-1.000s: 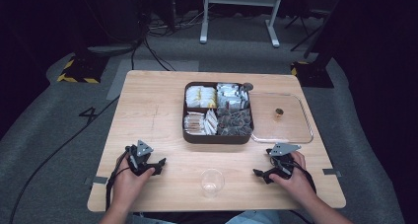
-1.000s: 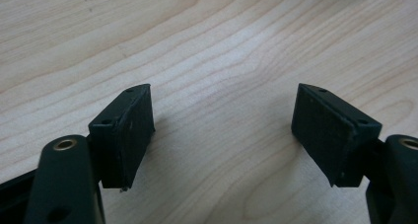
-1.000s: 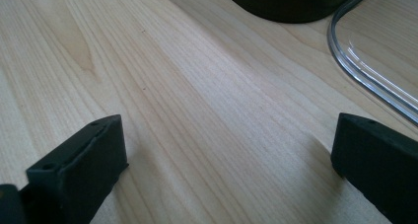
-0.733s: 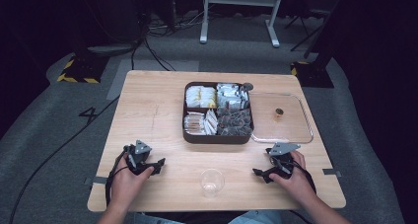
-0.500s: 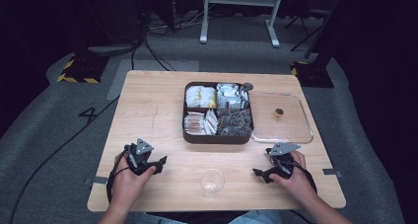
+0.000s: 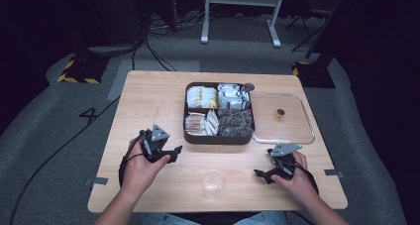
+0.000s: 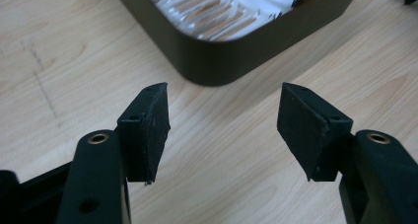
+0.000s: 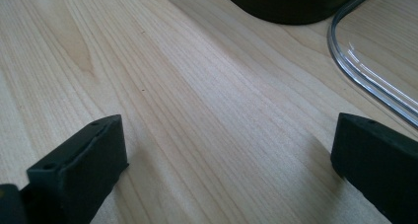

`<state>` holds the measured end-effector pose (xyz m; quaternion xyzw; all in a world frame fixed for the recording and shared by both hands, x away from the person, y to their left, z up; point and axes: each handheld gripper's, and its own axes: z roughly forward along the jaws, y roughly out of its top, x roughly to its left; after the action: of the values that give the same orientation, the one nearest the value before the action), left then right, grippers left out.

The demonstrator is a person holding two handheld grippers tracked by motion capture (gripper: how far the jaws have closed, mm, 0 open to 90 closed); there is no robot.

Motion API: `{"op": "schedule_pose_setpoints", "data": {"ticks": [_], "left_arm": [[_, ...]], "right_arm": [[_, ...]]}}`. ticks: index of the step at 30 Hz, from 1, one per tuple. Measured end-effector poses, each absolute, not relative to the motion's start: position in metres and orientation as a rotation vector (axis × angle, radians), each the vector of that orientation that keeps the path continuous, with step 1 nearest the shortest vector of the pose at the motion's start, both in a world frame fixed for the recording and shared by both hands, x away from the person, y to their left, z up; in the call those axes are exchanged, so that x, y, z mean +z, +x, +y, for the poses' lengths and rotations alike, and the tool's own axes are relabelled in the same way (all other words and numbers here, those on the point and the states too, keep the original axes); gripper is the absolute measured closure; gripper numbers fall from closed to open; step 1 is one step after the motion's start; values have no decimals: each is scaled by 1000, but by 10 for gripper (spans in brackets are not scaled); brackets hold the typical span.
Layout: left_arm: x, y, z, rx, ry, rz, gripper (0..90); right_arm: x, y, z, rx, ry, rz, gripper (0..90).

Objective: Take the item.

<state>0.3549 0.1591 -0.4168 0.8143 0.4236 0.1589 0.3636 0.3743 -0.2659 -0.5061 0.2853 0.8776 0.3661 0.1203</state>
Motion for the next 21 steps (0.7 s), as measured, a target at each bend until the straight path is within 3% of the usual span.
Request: {"op": "schedule_pose_setpoints", "data": {"ticks": [10,21], "left_arm": [[-391,379,135,422,2100,1010,368],[-383,418,117,481,2051,1066,361]], "right_arm": [[-506,374,-266,1069,834,2564,5],[-506,374,-266,1067,838,2560,6]]}}
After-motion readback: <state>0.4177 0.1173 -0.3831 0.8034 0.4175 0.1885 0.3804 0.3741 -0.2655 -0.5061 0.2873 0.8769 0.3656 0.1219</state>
